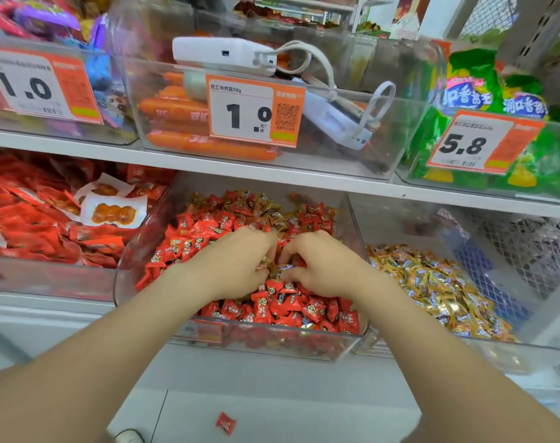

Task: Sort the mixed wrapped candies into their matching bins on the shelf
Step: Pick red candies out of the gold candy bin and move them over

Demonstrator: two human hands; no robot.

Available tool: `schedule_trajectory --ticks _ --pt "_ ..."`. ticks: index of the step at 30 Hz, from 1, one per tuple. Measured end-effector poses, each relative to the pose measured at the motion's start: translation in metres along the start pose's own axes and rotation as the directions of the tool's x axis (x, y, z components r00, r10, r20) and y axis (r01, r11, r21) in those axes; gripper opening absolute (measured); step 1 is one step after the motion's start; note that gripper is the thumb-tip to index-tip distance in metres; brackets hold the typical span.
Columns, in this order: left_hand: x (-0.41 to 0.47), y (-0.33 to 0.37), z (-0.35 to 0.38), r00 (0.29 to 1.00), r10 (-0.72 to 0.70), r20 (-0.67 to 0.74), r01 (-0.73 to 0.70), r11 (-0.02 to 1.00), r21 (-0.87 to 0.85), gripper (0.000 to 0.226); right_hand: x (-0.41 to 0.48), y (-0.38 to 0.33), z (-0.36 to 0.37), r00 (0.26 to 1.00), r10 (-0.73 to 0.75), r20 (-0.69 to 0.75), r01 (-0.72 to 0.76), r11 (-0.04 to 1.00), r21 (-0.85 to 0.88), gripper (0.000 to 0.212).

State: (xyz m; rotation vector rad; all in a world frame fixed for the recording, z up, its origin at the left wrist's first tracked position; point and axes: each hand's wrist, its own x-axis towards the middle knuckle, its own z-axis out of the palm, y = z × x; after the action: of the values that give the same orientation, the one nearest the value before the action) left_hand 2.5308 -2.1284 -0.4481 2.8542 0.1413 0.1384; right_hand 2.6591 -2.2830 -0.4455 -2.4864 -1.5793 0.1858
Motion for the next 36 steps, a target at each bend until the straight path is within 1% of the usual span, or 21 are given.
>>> schedule_trajectory --ticks 3,6,7,10,13,14,15,16,17,18,19,20,22,23,24,26,28,30,32,33,36 --pt "-0.003 -0.006 -0.005 0.998 -0.056 -0.018 0.054 0.994 -0.093 0.021 -0.005 0.002 -0.004 0.997 0.019 -0.073 -0.013 0.996 0.083 0.012" --pt "-0.010 -0.007 -0.016 0.995 -0.096 0.006 0.096 0.979 -0.177 0.035 -0.013 0.002 -0.011 0.991 0.021 -0.131 0.003 0.983 0.182 0.016" --pt "-0.013 -0.007 -0.019 0.995 -0.099 0.020 0.101 0.980 -0.170 0.034 -0.016 0.001 -0.013 0.990 0.027 -0.137 0.001 0.979 0.202 0.017" --pt "-0.018 -0.010 -0.022 0.994 -0.105 0.040 0.110 0.986 -0.124 0.014 -0.019 -0.001 -0.015 0.984 0.051 -0.171 -0.002 0.962 0.274 0.017" --pt "-0.020 -0.012 -0.021 0.996 -0.094 -0.002 0.094 0.995 -0.040 0.039 -0.020 -0.002 -0.018 0.985 0.100 -0.138 -0.024 0.884 0.466 0.020" --pt "-0.020 -0.014 -0.020 0.996 -0.088 -0.008 0.088 0.996 -0.012 0.041 -0.020 -0.002 -0.017 0.986 0.127 -0.109 -0.047 0.836 0.547 0.024" --pt "-0.020 -0.016 -0.020 0.996 -0.093 -0.008 0.093 0.996 0.015 0.036 -0.021 -0.002 -0.017 0.984 0.160 -0.079 -0.079 0.788 0.611 0.027" --pt "-0.019 -0.019 -0.018 0.993 -0.114 0.007 0.114 0.993 0.044 0.025 -0.021 -0.004 -0.016 0.980 0.193 -0.050 -0.110 0.731 0.674 0.030" --pt "-0.020 -0.022 -0.016 0.992 -0.126 0.018 0.125 0.990 0.066 0.022 -0.021 -0.006 -0.015 0.975 0.223 -0.014 -0.139 0.654 0.744 0.032" --pt "-0.020 -0.024 -0.015 0.992 -0.123 0.028 0.120 0.989 0.086 0.037 -0.019 -0.010 -0.015 0.967 0.251 0.033 -0.169 0.541 0.824 0.034" --pt "-0.020 -0.025 -0.013 0.994 -0.100 0.043 0.096 0.991 0.096 0.050 -0.017 -0.014 -0.015 0.955 0.281 0.095 -0.206 0.396 0.895 0.036" --pt "-0.020 -0.026 -0.011 0.995 -0.081 0.054 0.076 0.993 0.087 0.054 -0.016 -0.019 -0.017 0.937 0.306 0.170 -0.245 0.229 0.942 0.039" --pt "-0.017 -0.027 -0.004 0.997 -0.049 0.061 0.044 0.996 0.073 0.045 -0.012 -0.025 -0.019 0.894 0.315 0.318 -0.298 -0.111 0.948 0.047" --pt "-0.016 -0.028 0.000 0.997 -0.030 0.064 0.025 0.997 0.076 0.040 -0.011 -0.027 -0.019 0.883 0.291 0.369 -0.306 -0.241 0.921 0.051" --pt "-0.014 -0.029 0.004 0.997 -0.020 0.070 0.014 0.995 0.095 0.038 -0.011 -0.028 -0.020 0.875 0.266 0.404 -0.313 -0.327 0.892 0.054" --pt "-0.010 -0.030 0.009 0.998 -0.002 0.063 -0.006 0.991 0.134 0.038 -0.008 -0.030 -0.021 0.865 0.226 0.447 -0.335 -0.402 0.852 0.048" --pt "-0.007 -0.031 0.008 0.995 -0.008 0.097 -0.003 0.993 0.116 0.047 -0.004 -0.032 -0.022 0.864 0.195 0.464 -0.365 -0.393 0.844 0.032" --pt "-0.004 -0.033 0.004 0.985 -0.031 0.170 0.023 0.998 0.050 0.065 0.000 -0.032 -0.020 0.862 0.207 0.462 -0.397 -0.292 0.870 0.020" --pt "-0.002 -0.034 0.001 0.980 -0.037 0.196 0.025 0.998 0.063 0.076 0.004 -0.031 -0.015 0.872 0.273 0.406 -0.392 -0.107 0.914 0.025" --pt "-0.001 -0.035 0.002 0.981 -0.034 0.190 0.015 0.995 0.102 0.074 0.005 -0.032 -0.012 0.884 0.313 0.347 -0.368 0.008 0.930 0.027" --pt "0.000 -0.035 0.007 0.992 -0.010 0.130 -0.023 0.968 0.251 0.048 0.005 -0.031 -0.009 0.935 0.335 0.120 -0.256 0.399 0.880 0.029"
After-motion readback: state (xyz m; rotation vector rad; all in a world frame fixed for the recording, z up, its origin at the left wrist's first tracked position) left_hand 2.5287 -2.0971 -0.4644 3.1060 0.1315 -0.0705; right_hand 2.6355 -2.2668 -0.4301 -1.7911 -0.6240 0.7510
